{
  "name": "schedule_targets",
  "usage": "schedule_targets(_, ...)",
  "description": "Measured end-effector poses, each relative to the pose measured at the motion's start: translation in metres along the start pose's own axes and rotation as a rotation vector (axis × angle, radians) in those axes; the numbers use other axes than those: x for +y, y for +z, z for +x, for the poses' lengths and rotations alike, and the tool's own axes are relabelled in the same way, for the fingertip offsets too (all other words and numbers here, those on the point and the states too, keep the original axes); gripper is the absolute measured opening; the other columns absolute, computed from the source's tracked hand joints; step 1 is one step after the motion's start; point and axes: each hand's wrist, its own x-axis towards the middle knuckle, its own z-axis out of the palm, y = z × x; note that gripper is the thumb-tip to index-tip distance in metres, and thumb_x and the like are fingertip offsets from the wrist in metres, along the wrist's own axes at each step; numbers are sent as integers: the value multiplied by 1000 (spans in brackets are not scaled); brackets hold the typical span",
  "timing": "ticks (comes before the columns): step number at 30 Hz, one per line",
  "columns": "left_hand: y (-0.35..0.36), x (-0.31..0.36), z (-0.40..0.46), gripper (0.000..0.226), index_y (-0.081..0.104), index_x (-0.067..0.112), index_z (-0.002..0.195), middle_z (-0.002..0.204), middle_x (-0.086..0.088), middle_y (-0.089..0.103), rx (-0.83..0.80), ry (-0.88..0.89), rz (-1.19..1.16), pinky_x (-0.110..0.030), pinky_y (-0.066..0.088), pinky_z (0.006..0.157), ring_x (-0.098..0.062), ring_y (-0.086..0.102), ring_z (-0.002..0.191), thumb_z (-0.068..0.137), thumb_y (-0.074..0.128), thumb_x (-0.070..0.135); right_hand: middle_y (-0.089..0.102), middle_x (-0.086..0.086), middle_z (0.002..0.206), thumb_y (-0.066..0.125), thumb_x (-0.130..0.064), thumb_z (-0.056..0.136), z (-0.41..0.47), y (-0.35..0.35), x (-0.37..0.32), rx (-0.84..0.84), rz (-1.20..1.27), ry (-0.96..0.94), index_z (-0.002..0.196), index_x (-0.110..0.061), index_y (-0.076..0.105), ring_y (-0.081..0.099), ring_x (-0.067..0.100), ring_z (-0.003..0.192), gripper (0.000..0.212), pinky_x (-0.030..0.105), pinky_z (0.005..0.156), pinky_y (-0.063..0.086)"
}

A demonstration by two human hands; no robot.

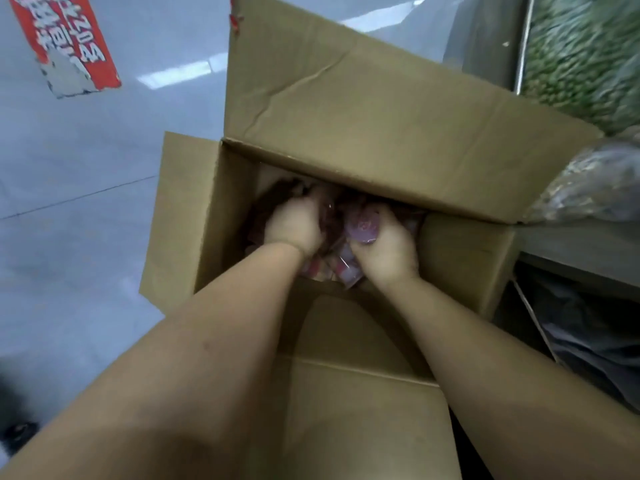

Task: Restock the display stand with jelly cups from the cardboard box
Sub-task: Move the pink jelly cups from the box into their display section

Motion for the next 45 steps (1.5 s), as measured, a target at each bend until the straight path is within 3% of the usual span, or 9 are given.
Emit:
schedule_targets(6, -91, 23, -123, 34, 48, 20, 84, 85, 3, 60, 47, -219, -608, -24, 41, 62, -14, 57, 76, 64, 74, 29, 69, 7, 99, 77, -9, 68, -108, -62, -47, -18, 442, 149, 113, -14, 56, 64, 19, 89, 50, 35, 84, 53)
schedule_targets(9, -160, 53, -204, 45, 51, 16, 97, 98, -7, 60, 15, -295, -953, -35, 49, 78, -17, 59, 83, 57, 68, 25, 66, -6, 82, 76, -5, 68, -177, -121, -94, -39, 638, 136, 109, -14, 57, 60, -1, 67, 46, 12, 60, 51)
schedule_targets(12, -238, 91, -278, 55, 52, 15, 112, 112, -8, 62, -50, -210, -1137, -43, 48, 96, -26, 60, 104, 58, 64, 11, 67, -3, 91, 77, -4, 67, -251, -201, -147, -19, 779, 42, 98, -27, 55, 62, -3, 73, 44, 13, 65, 52)
schedule_targets(14, -290, 122, -320, 55, 57, 15, 113, 111, -6, 68, -134, -58, -1226, -36, 54, 89, -22, 65, 101, 60, 62, 3, 67, -7, 93, 77, -8, 65, -299, -263, -179, 56, 832, -71, 96, -32, 54, 61, -10, 73, 45, 6, 66, 47)
schedule_targets(20, -404, 248, -417, 45, 63, 20, 97, 79, -4, 70, -330, 484, -1131, -25, 52, 57, -16, 65, 64, 61, 56, -6, 66, -16, 102, 78, -8, 70, -425, -421, -216, 353, 888, -351, 113, -27, 55, 61, -8, 89, 53, 3, 76, 42)
schedule_targets(27, -414, 409, -493, 53, 43, 17, 114, 96, 12, 66, -347, 939, -850, -18, 51, 74, -10, 61, 86, 70, 65, -3, 65, -30, 102, 78, -34, 60, -516, -538, -163, 784, 1132, -405, 104, -46, 55, 63, -8, 91, 50, 7, 72, 48)
schedule_targets(35, -355, 525, -549, 32, 60, 42, 109, 110, 13, 66, -552, 1086, -702, -24, 46, 93, -8, 58, 113, 78, 66, 42, 63, -23, 109, 76, -45, 62, -558, -619, -64, 1038, 925, -367, 107, -43, 55, 58, -5, 104, 50, 8, 85, 44)
schedule_targets(39, -324, 561, -554, 44, 54, 29, 108, 104, 11, 68, -460, 1160, -635, -17, 49, 84, -7, 63, 100, 70, 75, 20, 62, -25, 108, 79, -28, 68, -561, -646, -15, 1085, 847, -327, 109, -37, 54, 55, -10, 103, 50, 0, 82, 38)
schedule_targets(45, -302, 595, -548, 64, 41, 45, 107, 105, 20, 56, -218, 1185, -374, -4, 39, 80, 7, 55, 97, 55, 77, 42, 50, -27, 114, 72, -13, 71, -543, -658, 35, 1024, 710, -153, 120, -33, 48, 47, -15, 105, 58, -4, 86, 31)
